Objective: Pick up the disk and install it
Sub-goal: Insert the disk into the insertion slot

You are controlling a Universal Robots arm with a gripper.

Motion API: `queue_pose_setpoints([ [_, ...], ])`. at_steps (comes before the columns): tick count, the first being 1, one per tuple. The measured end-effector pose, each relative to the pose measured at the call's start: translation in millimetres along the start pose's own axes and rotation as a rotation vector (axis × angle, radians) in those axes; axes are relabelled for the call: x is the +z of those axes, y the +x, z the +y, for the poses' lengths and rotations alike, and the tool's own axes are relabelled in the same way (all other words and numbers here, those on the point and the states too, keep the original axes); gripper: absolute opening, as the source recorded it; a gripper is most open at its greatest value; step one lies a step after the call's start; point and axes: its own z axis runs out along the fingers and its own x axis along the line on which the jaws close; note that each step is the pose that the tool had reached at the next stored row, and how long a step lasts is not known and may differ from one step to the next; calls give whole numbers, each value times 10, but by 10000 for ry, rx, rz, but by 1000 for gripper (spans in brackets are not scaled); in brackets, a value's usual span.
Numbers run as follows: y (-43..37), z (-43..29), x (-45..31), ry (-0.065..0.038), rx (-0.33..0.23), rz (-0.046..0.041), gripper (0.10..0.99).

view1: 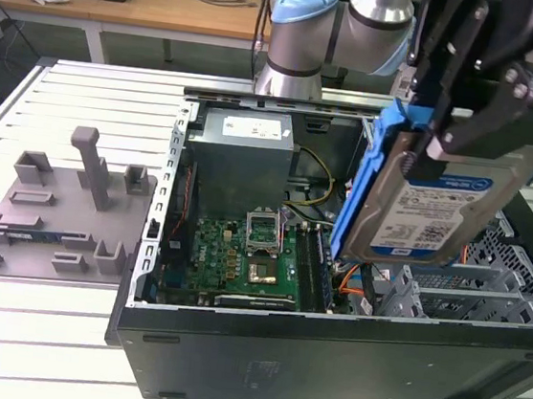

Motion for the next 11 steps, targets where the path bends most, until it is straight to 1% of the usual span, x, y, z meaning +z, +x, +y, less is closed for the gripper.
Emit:
queue_pose_setpoints([
  [1,26,-46,0,0,-2,-13,369],
  [9,118,-271,6,0,-3,-42,369],
  [10,126,-315,7,0,-1,-46,369],
  [11,128,-378,7,0,-1,-51,369],
])
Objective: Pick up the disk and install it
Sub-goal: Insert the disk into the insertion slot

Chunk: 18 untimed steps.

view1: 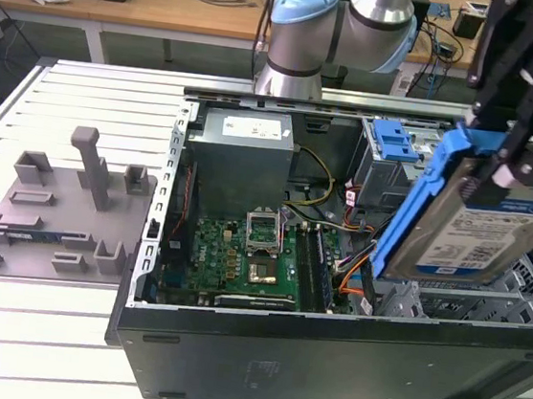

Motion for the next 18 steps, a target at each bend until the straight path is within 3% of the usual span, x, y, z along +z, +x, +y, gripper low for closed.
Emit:
queue_pose_setpoints([
  [6,-8,-307,11,0,-1,-16,369],
  [10,-60,-438,29,-1,-2,-15,369],
  [14,-188,-493,59,0,-2,-16,369],
  [18,-310,-497,110,2,27,-16,369],
])
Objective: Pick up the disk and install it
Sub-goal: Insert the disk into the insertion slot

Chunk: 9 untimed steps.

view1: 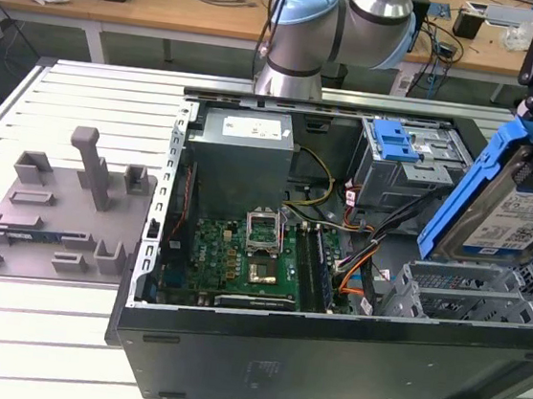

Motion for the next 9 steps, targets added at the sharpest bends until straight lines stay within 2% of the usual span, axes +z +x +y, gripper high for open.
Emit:
queue_pose_setpoints([
  [9,-8,0,26,2,38,0,369],
])
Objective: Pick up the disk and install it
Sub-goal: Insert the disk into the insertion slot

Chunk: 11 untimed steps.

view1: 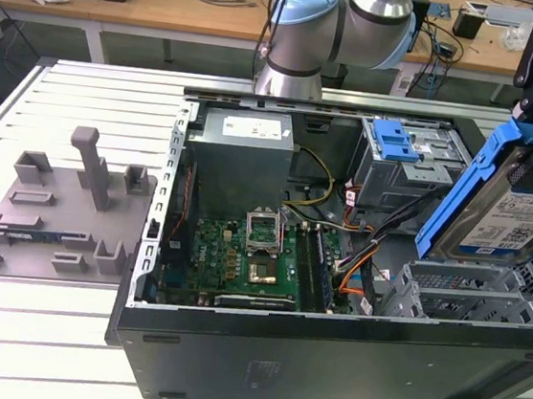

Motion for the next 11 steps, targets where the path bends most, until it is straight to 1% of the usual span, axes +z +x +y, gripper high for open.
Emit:
queue_pose_setpoints([
  [7,0,-1,0,0,1,0,369],
  [11,4,-30,1,0,0,-1,369],
])
